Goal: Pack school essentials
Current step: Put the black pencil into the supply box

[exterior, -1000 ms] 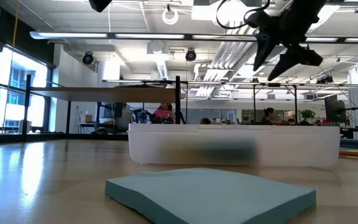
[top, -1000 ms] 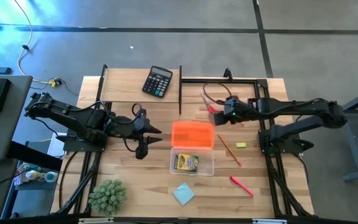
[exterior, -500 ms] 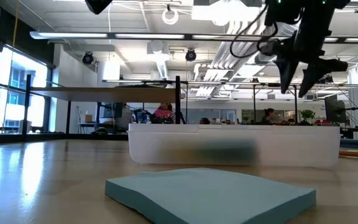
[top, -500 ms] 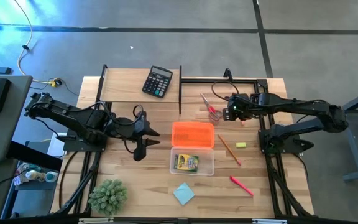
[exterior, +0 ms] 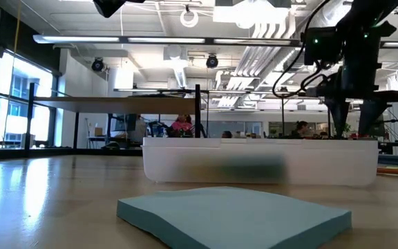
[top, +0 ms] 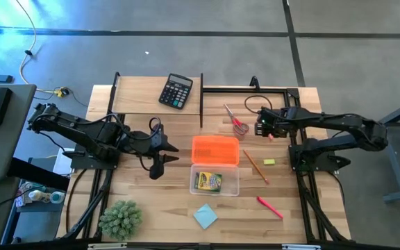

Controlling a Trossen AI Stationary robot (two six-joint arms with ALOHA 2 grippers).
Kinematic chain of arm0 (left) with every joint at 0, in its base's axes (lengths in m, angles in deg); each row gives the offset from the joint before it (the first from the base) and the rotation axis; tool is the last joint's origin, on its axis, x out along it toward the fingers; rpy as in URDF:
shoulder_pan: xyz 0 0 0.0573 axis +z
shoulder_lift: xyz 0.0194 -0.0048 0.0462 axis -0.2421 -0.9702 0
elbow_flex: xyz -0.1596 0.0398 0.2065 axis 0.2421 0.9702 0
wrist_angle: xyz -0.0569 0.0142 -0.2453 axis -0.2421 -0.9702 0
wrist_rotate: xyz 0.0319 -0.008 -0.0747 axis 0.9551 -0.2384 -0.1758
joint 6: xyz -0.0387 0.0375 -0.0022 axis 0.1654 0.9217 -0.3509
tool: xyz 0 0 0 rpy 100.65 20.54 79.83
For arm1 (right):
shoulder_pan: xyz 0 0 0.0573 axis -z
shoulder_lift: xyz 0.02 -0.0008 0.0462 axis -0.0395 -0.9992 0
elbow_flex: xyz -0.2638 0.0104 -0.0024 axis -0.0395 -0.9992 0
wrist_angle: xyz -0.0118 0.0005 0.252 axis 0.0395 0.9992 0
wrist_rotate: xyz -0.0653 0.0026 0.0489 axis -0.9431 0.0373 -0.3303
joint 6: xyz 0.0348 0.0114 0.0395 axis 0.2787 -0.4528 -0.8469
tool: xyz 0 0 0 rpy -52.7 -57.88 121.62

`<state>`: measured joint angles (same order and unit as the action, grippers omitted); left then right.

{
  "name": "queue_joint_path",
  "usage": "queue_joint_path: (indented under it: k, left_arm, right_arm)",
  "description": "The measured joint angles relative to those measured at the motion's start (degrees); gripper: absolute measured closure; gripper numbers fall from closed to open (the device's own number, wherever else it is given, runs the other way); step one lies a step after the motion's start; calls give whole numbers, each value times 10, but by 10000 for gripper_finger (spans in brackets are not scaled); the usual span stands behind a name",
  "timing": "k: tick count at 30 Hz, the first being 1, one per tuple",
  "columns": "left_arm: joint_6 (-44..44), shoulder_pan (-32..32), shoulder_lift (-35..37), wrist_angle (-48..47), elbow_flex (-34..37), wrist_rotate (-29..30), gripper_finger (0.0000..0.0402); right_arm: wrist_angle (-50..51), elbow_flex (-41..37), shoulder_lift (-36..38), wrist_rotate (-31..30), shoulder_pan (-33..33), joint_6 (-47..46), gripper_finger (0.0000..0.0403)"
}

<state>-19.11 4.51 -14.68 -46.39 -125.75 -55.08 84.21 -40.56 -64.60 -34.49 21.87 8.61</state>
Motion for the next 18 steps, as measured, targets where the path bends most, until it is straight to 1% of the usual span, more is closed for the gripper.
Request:
queue_joint_path:
  k: [8, 18]
  left_arm:
    - [-1, 0, 0, 0, 0, 0, 271]
    - [-2, 0, 0, 1, 0, 0, 271]
  right_arm:
    - [-55, -50, 0, -5, 32, -4, 207]
    - [-113, -101, 0, -12, 53, -4, 207]
